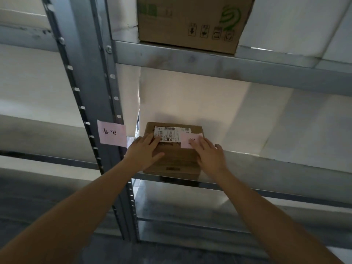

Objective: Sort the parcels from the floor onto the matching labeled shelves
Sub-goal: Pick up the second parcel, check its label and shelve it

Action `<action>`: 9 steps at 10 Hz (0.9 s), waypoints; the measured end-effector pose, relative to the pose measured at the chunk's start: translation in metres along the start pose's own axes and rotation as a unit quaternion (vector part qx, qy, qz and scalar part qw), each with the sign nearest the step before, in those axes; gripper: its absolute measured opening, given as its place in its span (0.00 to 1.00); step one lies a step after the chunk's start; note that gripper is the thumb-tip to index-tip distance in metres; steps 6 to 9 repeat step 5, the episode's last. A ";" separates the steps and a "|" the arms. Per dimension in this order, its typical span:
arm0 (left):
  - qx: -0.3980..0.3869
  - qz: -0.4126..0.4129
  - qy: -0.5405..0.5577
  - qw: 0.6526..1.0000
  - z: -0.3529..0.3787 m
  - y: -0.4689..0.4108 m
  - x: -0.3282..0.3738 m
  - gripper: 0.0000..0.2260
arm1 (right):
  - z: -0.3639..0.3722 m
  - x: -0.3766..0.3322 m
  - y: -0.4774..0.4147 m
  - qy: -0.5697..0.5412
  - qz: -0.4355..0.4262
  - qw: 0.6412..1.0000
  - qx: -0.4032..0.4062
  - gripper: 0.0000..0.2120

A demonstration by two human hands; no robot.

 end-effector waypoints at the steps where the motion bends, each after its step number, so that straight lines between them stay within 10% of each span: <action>1: -0.014 -0.022 0.046 0.999 0.002 -0.007 -0.004 0.28 | -0.003 -0.002 -0.016 0.004 0.026 0.999 -0.030 0.28; 5: 0.151 0.028 0.055 0.987 -0.071 0.035 0.016 0.29 | -0.075 0.005 0.058 -0.168 0.088 0.971 0.142 0.36; 9: 0.151 0.028 0.055 0.987 -0.071 0.035 0.016 0.29 | -0.075 0.005 0.058 -0.168 0.088 0.971 0.142 0.36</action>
Point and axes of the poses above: each hand's wrist, its own y-axis away from the middle knuckle, its own z-axis out of the palm, x = y × z, the point moved 7 cm from there along -y, towards the middle knuckle, and after that the axes turned 7 degrees about -x, right-handed, at the moved point
